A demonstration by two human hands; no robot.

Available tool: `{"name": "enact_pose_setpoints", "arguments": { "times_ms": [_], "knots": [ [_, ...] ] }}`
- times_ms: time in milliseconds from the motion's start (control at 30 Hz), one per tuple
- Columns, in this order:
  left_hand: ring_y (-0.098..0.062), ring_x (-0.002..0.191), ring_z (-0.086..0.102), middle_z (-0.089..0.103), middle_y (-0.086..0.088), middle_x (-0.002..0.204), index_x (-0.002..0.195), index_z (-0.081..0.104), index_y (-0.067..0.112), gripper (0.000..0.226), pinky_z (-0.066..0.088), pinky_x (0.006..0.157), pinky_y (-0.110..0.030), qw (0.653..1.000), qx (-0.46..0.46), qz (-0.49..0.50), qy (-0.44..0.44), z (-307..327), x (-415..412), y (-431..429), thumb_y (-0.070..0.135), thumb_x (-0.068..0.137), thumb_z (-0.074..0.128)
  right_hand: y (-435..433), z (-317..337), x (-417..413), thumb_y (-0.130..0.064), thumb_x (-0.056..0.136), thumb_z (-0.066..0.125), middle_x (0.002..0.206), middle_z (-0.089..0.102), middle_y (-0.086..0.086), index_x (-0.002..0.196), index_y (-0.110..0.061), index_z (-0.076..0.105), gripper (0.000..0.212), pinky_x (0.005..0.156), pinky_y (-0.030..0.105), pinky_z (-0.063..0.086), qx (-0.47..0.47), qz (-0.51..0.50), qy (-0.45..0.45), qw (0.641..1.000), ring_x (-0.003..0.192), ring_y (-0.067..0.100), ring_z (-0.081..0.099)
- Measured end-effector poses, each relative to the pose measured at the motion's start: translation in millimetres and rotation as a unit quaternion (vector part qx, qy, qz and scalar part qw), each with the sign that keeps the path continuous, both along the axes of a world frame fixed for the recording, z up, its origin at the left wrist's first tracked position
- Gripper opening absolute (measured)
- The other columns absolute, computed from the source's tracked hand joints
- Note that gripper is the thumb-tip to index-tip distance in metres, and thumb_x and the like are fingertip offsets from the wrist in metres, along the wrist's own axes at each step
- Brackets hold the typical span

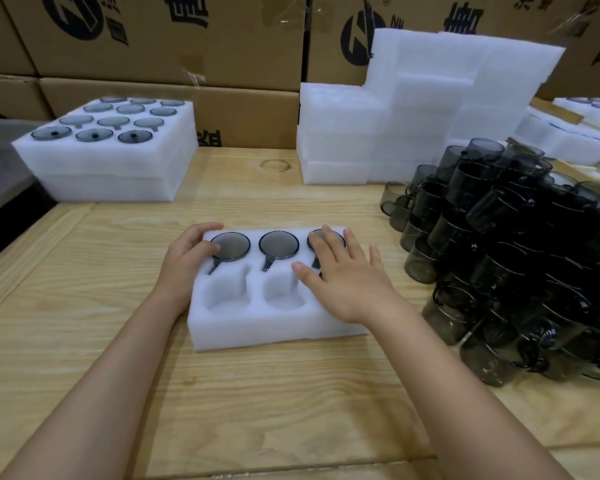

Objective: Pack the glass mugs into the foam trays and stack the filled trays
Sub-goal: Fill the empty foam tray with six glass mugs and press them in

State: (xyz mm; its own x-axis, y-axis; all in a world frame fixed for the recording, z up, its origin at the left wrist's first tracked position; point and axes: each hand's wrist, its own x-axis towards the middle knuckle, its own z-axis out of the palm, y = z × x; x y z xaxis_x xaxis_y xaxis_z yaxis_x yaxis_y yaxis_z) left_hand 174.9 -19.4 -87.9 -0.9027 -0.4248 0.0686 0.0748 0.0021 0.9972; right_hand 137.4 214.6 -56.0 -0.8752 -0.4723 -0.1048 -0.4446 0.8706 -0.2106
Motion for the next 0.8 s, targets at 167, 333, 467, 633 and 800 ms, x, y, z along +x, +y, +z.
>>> {"name": "enact_pose_setpoints", "arguments": {
  "times_ms": [167,333,467,633,800],
  "knots": [
    [-0.003,0.070,0.063,0.068,0.018,0.076,0.097,0.068,0.027,0.036,0.050,0.063,-0.021,1.000,-0.001,-0.007,0.001,-0.5,-0.8,-1.8,0.018,0.065,0.054,7.4,13.0,12.9,-0.057,0.095,0.024,0.155,0.020,0.000,0.142,-0.023,0.032,0.059,0.116,0.041,0.011,-0.081,-0.020,0.063,0.995,0.144,0.019,0.012],
    [-0.008,0.069,0.063,0.066,0.004,0.081,0.100,0.067,0.022,0.032,0.048,0.066,-0.026,1.000,0.013,-0.007,0.006,-2.1,-2.4,-1.4,0.010,0.072,0.058,63.2,60.5,11.0,-0.034,0.091,0.053,0.117,0.053,0.020,0.117,-0.005,0.059,0.040,0.085,0.045,0.040,-0.169,-0.203,0.399,0.878,0.105,0.039,0.046],
    [-0.008,0.067,0.062,0.066,0.005,0.078,0.098,0.067,0.022,0.029,0.048,0.065,-0.026,1.000,0.014,-0.004,0.009,-1.8,-3.0,-1.4,0.004,0.078,0.057,105.7,85.2,-8.7,-0.037,0.089,0.057,0.125,0.042,0.029,0.119,0.004,0.053,0.051,0.091,0.050,0.036,-0.053,-0.353,0.374,0.856,0.115,0.045,0.036],
    [-0.010,0.070,0.062,0.065,0.002,0.081,0.102,0.066,0.019,0.033,0.049,0.061,-0.021,1.000,0.016,-0.010,0.009,-0.7,-2.2,-0.2,0.009,0.072,0.058,121.8,81.6,-24.6,-0.035,0.089,0.060,0.129,0.038,0.030,0.115,0.002,0.059,0.045,0.093,0.051,0.034,0.021,-0.374,0.284,0.883,0.119,0.046,0.032],
    [-0.007,0.067,0.062,0.066,0.003,0.081,0.105,0.065,0.016,0.033,0.050,0.059,-0.019,1.000,0.007,0.001,0.010,-3.5,-3.6,-1.6,-0.005,0.086,0.049,125.8,77.7,-30.0,-0.023,0.090,0.062,0.125,0.043,0.030,0.115,0.001,0.060,0.035,0.090,0.050,0.036,-0.010,-0.364,0.271,0.891,0.118,0.045,0.034]
  ]
}}
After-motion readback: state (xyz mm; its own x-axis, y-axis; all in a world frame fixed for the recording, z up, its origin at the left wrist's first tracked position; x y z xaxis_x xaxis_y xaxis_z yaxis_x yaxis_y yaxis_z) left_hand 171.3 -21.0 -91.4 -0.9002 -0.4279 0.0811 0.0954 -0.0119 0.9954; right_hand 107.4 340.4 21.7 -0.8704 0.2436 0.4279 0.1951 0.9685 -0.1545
